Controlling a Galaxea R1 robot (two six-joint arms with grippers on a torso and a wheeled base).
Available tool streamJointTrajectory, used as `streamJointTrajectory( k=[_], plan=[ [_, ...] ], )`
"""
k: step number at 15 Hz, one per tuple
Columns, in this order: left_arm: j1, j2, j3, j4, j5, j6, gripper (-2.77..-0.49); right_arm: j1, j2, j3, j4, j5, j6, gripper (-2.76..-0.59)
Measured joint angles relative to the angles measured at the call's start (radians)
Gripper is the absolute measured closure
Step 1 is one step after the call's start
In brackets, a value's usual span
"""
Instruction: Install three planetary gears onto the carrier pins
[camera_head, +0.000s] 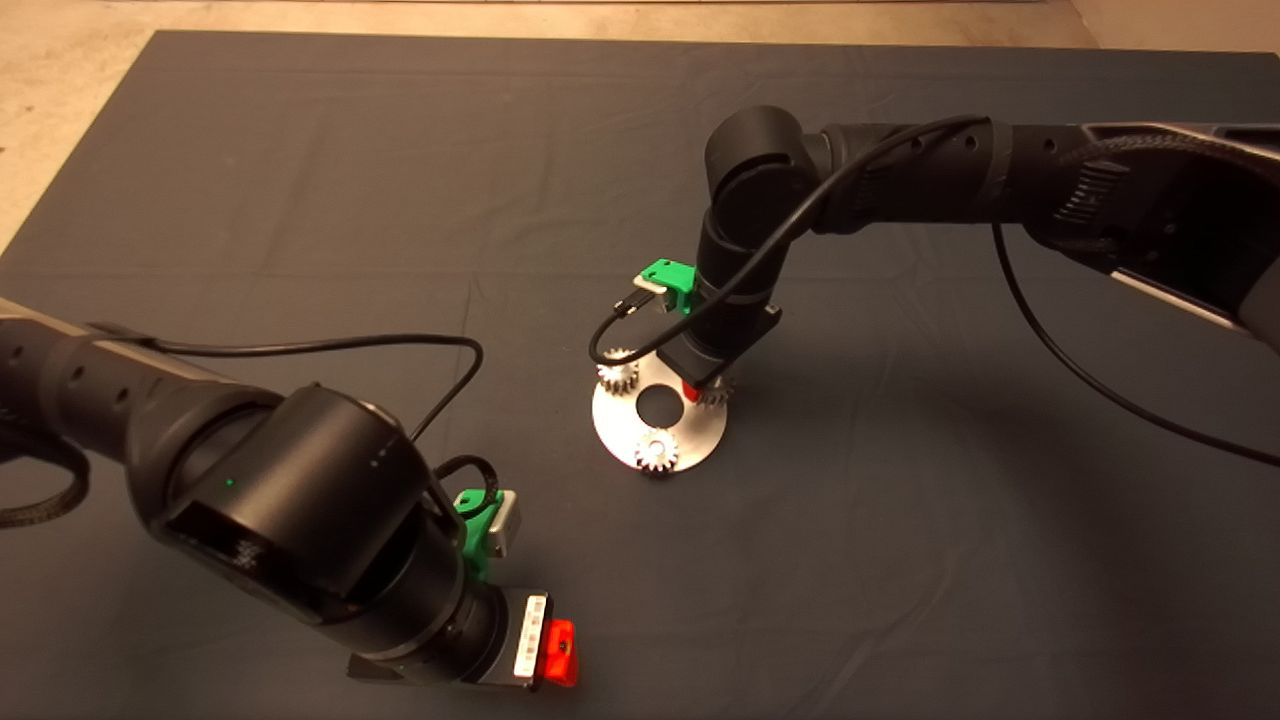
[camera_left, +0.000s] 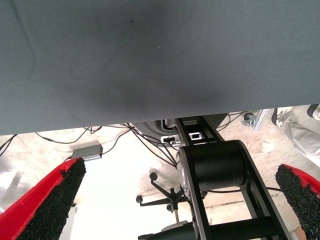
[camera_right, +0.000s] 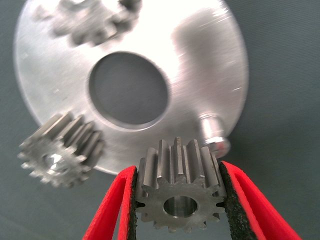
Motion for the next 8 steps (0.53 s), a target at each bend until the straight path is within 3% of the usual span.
streamJointTrajectory(
  k=[2, 4, 8],
  plan=[
    [0.0, 0.0, 0.0, 0.0, 0.0, 0.0, -2.76, -0.02, 0.0, 0.013, 0.0, 0.013, -0.003, -0.97],
    [0.0, 0.0, 0.0, 0.0, 0.0, 0.0, -2.76, -0.032, 0.0, 0.019, -0.001, 0.014, -0.005, -0.97],
    [0.0, 0.0, 0.0, 0.0, 0.0, 0.0, -2.76, 0.001, 0.0, 0.021, -0.002, 0.014, -0.005, -0.97]
  ],
)
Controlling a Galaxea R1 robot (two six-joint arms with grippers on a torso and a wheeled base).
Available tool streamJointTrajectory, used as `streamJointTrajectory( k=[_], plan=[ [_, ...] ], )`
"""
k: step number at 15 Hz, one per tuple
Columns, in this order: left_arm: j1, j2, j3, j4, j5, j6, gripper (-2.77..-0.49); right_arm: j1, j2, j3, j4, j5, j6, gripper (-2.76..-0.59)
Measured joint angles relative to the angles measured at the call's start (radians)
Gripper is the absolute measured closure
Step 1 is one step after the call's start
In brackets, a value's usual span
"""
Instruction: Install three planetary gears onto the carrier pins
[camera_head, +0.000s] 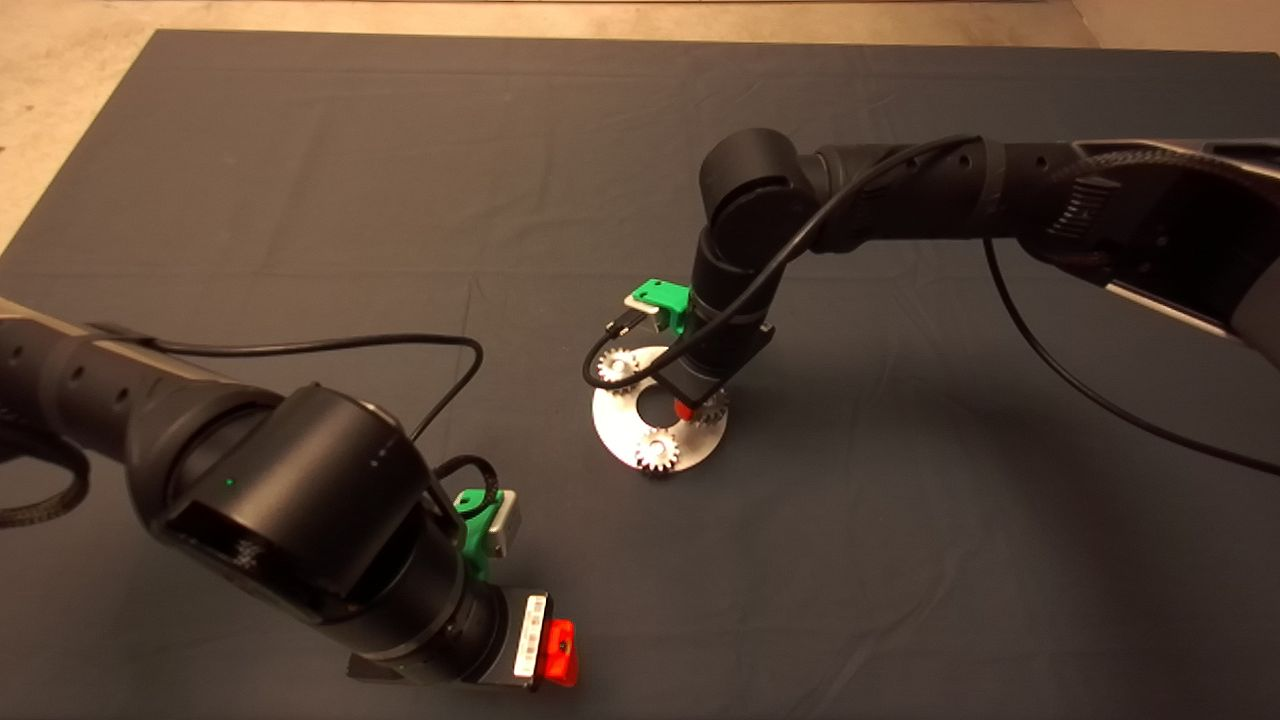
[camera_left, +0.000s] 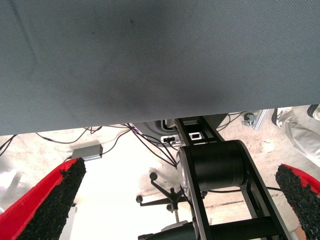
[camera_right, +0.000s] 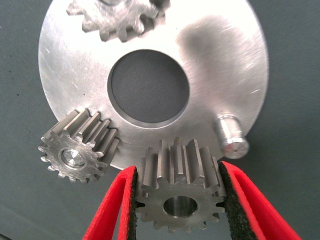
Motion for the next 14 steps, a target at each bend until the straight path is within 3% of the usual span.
streamJointTrajectory(
  k=[6, 14],
  plan=[
    [0.0, 0.0, 0.001, 0.0, 0.0, 0.0, -2.76, 0.063, 0.006, 0.002, 0.0, 0.0, 0.0, -0.97],
    [0.009, 0.0, 0.014, 0.001, 0.0, -0.001, -2.76, 0.066, 0.005, -0.019, 0.0, 0.0, -0.001, -0.97]
  ],
)
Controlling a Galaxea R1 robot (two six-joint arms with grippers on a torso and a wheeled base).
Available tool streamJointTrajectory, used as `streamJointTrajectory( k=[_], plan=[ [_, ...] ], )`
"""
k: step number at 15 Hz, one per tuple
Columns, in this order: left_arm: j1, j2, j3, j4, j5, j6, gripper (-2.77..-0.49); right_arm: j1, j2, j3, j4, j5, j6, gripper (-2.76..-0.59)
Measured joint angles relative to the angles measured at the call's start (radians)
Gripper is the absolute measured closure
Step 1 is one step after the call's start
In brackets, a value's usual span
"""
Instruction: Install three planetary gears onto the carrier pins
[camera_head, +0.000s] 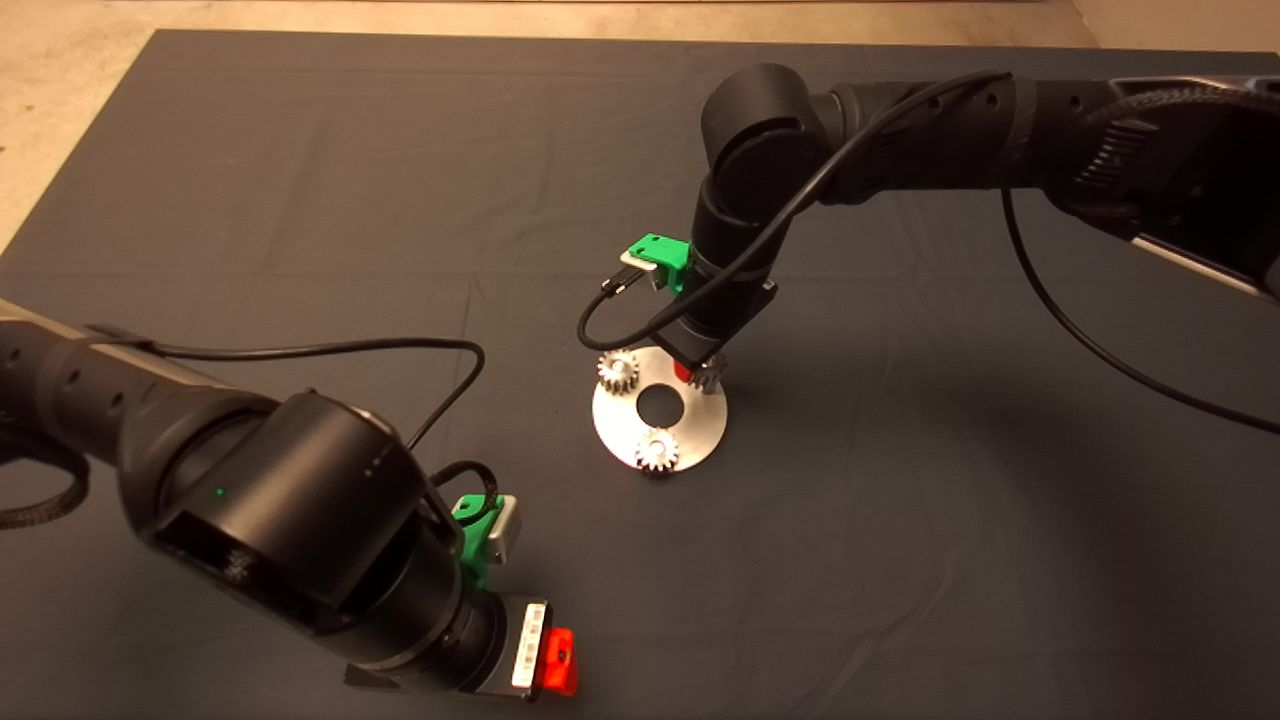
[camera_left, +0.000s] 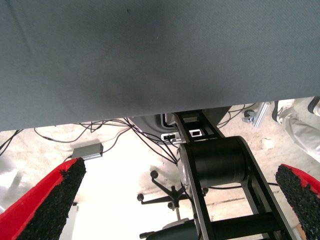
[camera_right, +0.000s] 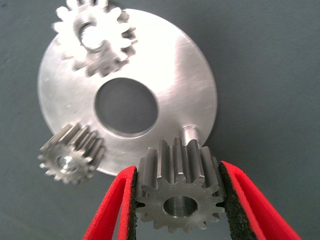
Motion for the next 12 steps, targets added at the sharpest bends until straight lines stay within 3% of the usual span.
streamJointTrajectory(
  k=[6, 12],
  plan=[
    [0.003, 0.0, 0.004, 0.0, 0.0, -0.001, -2.76, -0.039, -0.007, -0.069, 0.0, 0.0, 0.0, -0.97],
    [0.003, 0.0, 0.005, 0.001, 0.0, -0.003, -2.76, -0.063, -0.006, -0.089, 0.0, 0.005, 0.0, -0.97]
  ],
)
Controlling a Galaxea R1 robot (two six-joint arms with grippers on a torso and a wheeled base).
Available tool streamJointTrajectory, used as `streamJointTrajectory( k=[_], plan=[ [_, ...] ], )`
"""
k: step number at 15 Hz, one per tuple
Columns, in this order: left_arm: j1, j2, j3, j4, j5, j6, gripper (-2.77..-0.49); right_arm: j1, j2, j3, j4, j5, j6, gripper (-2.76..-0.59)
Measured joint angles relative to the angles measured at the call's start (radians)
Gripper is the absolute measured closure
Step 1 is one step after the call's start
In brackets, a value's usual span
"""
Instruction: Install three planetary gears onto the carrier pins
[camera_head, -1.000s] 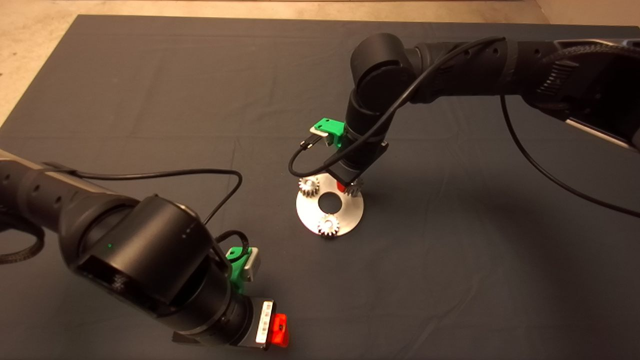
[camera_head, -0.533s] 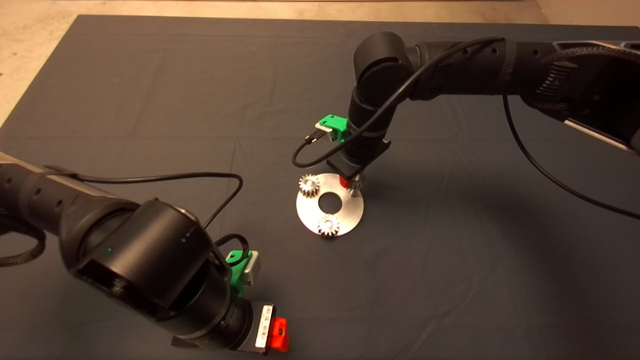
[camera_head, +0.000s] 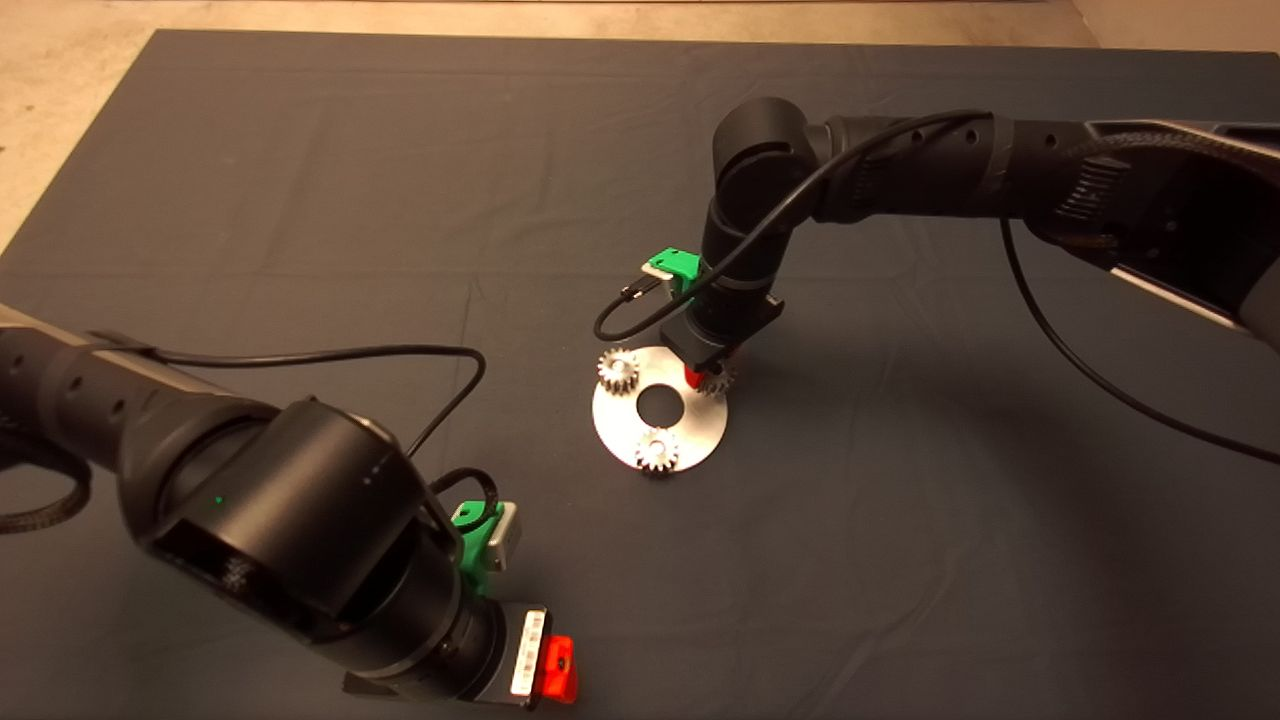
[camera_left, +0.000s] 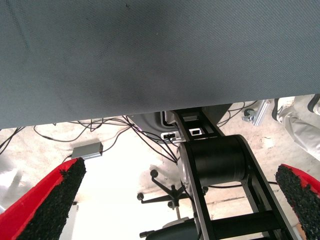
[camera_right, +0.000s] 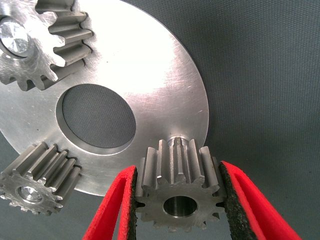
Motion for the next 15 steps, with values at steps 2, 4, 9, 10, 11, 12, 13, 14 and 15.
streamJointTrajectory(
  k=[2, 4, 9, 10, 11, 12, 13, 14, 15],
  plan=[
    [0.0, 0.0, 0.0, 0.0, 0.0, 0.0, -2.76, 0.0, 0.0, -0.002, 0.0, 0.001, 0.0, -0.97],
    [0.0, 0.0, 0.0, 0.0, 0.0, 0.0, -2.76, -0.002, 0.0, -0.003, 0.0, 0.001, 0.0, -0.97],
    [0.0, 0.0, 0.0, 0.0, 0.0, 0.0, -2.76, -0.013, 0.0, -0.005, -0.001, 0.003, 0.0, -0.97],
    [0.0, 0.0, 0.0, 0.0, 0.0, 0.0, -2.76, -0.016, 0.0, -0.005, -0.004, 0.002, 0.0, -0.97],
    [0.0, 0.0, 0.0, 0.0, 0.0, 0.0, -2.76, -0.016, 0.0, -0.005, -0.005, 0.002, 0.0, -0.97],
    [0.0, 0.0, 0.0, 0.0, 0.0, 0.0, -2.76, -0.016, 0.0, -0.005, -0.005, 0.002, 0.0, -0.97],
    [0.0, 0.0, 0.0, 0.0, 0.0, 0.0, -2.76, -0.016, 0.0, -0.005, -0.006, 0.002, 0.0, -0.97],
    [0.0, 0.0, 0.0, 0.0, 0.0, 0.0, -2.76, -0.016, 0.0, -0.005, -0.006, 0.002, 0.0, -0.97],
    [0.0, 0.0, 0.0, 0.0, 0.0, 0.0, -2.76, -0.016, 0.0, -0.005, -0.006, 0.002, 0.001, -0.97]
  ],
)
